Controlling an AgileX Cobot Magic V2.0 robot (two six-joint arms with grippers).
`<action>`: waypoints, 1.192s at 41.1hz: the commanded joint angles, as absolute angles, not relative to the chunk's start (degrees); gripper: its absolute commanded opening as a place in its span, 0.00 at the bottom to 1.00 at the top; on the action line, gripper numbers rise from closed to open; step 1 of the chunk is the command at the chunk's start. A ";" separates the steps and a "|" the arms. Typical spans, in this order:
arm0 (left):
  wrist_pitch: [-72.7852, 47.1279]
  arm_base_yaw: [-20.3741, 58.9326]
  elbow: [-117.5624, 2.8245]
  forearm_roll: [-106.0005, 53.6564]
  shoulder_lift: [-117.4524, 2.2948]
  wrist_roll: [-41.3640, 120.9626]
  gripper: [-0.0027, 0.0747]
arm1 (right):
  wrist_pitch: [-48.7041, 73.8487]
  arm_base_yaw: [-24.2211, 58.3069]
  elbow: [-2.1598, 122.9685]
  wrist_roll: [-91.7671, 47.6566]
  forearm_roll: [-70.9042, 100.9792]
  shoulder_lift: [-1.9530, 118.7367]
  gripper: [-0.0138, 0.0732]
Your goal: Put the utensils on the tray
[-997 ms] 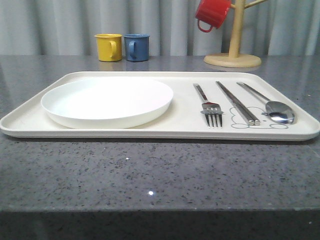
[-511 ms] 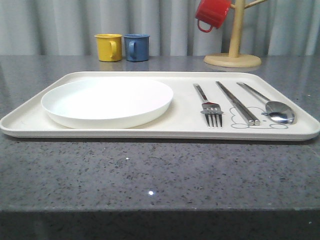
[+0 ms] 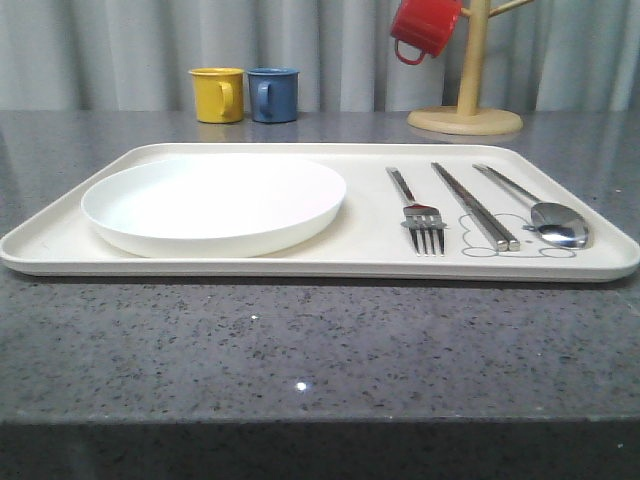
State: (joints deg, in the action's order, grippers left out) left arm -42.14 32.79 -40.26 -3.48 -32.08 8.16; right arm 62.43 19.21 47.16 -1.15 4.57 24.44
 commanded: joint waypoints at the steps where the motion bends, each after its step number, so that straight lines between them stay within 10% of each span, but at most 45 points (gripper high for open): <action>1: -37.14 29.82 -40.79 -1.51 -29.16 8.60 0.01 | 58.93 19.18 48.42 -1.71 4.75 24.99 0.08; 29: 2.38 3.89 0.40 -2.17 1.81 8.60 0.01 | 58.93 19.18 48.42 -1.71 4.75 24.99 0.08; 49: 1.08 1.37 0.37 -2.17 1.69 8.60 0.01 | 59.11 19.18 48.42 -1.71 4.75 24.99 0.08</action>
State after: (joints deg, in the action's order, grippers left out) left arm -3.99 1.58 0.55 -1.62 0.34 8.50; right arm 62.55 19.21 47.16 -1.15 4.65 24.44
